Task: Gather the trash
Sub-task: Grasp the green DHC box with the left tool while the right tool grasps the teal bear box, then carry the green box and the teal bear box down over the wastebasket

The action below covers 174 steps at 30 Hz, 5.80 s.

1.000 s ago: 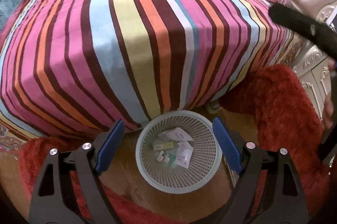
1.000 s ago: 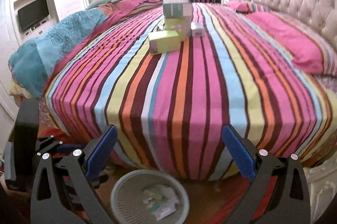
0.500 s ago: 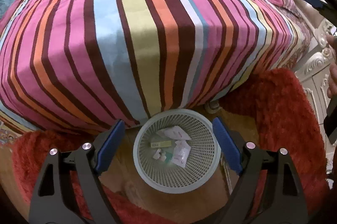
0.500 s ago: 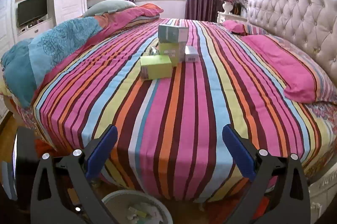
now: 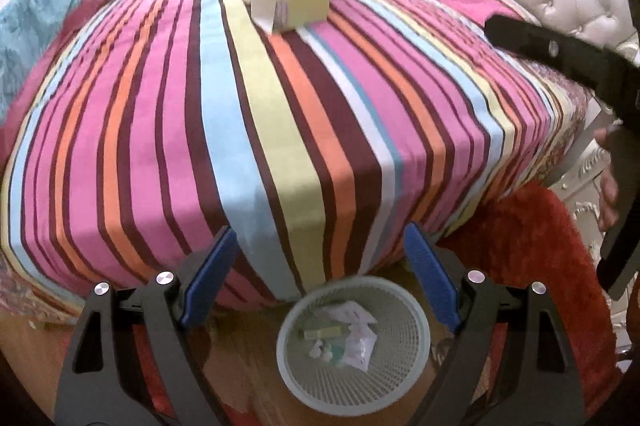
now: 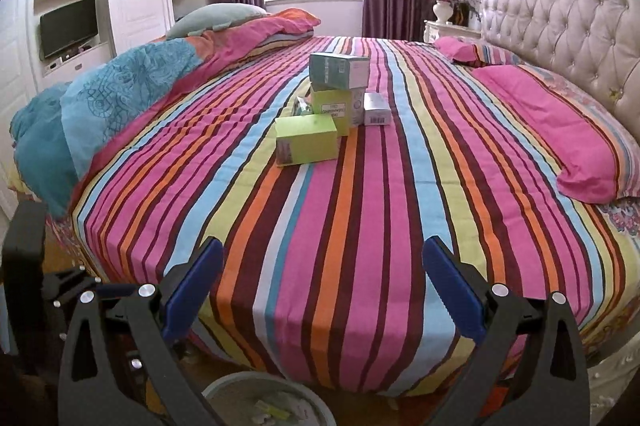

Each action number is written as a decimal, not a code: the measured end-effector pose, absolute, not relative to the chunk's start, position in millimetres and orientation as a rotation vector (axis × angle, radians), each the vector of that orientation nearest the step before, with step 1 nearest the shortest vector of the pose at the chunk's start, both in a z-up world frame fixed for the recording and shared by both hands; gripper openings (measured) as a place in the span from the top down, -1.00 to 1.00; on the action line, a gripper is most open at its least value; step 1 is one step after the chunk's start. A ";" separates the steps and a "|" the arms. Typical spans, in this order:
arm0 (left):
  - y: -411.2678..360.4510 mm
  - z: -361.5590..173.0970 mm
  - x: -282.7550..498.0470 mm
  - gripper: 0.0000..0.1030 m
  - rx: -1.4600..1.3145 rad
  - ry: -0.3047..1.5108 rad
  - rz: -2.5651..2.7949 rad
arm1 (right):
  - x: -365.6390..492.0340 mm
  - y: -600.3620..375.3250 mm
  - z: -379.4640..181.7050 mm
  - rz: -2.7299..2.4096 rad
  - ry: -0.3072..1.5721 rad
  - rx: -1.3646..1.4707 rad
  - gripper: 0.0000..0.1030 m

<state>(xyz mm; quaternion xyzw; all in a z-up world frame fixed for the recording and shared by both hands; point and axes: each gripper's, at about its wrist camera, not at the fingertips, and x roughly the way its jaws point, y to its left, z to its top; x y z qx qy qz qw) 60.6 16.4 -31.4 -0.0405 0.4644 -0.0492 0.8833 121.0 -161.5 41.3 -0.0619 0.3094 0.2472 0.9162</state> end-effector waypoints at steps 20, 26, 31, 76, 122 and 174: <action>54.0 13.0 171.6 -0.61 -0.015 0.849 -0.131 | 224.1 -146.7 76.5 0.654 0.607 -0.138 -0.85; 57.2 10.8 204.4 -0.61 0.011 0.852 -0.163 | 255.4 -132.2 80.8 0.701 0.600 -0.188 -0.85; 57.4 8.5 232.1 -0.61 0.061 0.856 -0.188 | 282.9 -122.2 80.8 0.730 0.604 -0.243 -0.85; 55.2 -27.0 366.3 -0.61 0.037 0.974 -0.400 | 409.2 -46.8 52.5 0.888 0.876 -0.263 -0.17; 42.9 11.7 152.0 -0.26 -0.184 0.910 -0.199 | 232.6 -174.3 38.2 0.651 0.997 0.137 0.11; -9.2 -81.1 20.3 -0.26 -0.071 1.201 -0.274 | 68.4 -182.4 -78.9 0.586 1.333 0.062 0.11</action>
